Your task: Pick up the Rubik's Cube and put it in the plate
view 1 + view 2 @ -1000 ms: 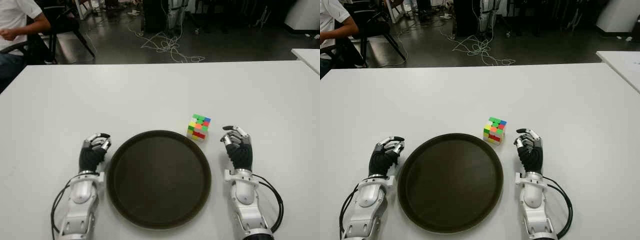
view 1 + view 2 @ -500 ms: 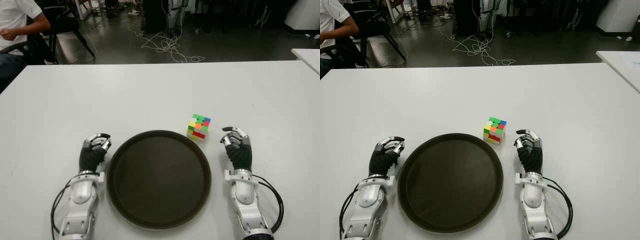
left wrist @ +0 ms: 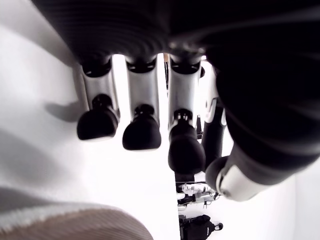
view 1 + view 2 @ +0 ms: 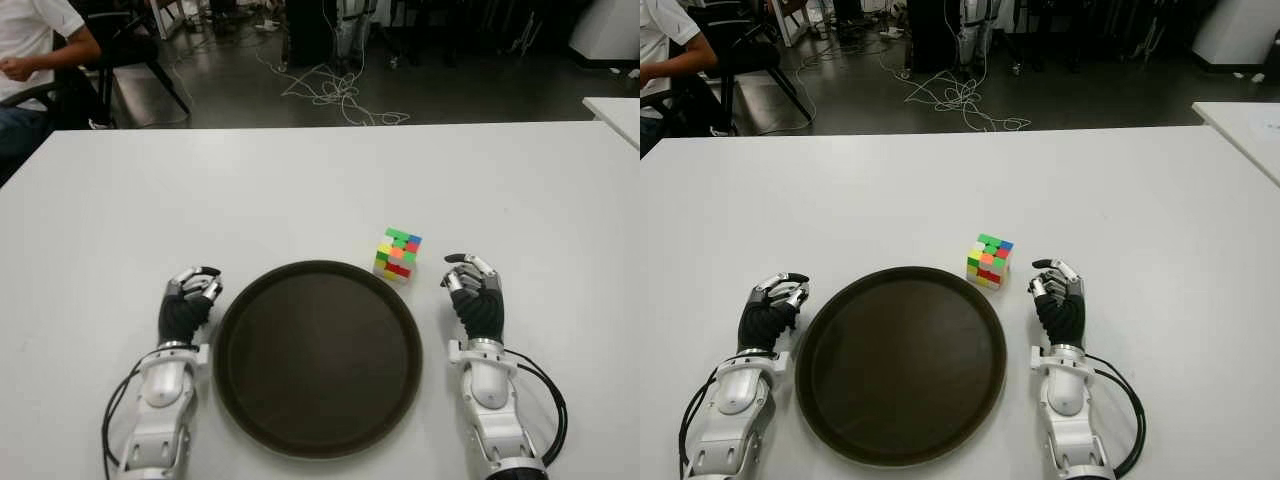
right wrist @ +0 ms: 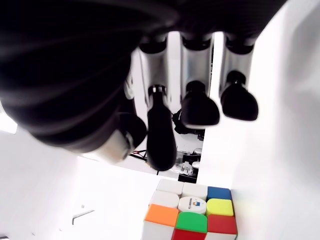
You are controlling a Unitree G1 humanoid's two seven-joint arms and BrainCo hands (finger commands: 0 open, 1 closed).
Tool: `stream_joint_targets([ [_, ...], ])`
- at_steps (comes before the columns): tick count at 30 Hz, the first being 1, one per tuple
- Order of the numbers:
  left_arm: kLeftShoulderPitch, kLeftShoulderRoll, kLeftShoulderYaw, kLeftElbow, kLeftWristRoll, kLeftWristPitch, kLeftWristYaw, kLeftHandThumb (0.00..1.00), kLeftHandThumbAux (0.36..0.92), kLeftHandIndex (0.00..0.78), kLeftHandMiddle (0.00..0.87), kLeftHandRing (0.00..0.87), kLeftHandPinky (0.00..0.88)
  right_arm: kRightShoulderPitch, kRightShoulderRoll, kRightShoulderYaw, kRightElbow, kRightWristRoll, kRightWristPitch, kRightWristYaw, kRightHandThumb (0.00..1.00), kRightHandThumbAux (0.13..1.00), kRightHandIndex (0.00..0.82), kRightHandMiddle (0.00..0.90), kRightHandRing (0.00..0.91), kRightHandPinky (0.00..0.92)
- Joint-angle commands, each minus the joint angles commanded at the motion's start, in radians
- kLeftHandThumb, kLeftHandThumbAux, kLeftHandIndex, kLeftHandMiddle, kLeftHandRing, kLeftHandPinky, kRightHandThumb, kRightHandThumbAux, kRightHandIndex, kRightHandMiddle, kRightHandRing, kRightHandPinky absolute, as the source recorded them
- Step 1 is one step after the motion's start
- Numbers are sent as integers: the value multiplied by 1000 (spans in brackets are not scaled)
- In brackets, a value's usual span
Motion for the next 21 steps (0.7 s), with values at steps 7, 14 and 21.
stream_joint_targets([
  [7,-2,0,2,3,-10,0,-8,711,703,444,806,816,807,-2,-4,-2,4,-13,-4,-11,693,724,440,809,825,823],
  [14,0,-4,2,-5,-18,5,-6,711,703,444,809,819,811,-7,-9,-9,2,0,-9,-1,690,726,440,811,826,815],
  [21,1,-6,3,-8,-24,6,-7,710,703,444,813,821,814,-12,-31,-5,-24,-20,15,10,685,728,438,796,810,800],
])
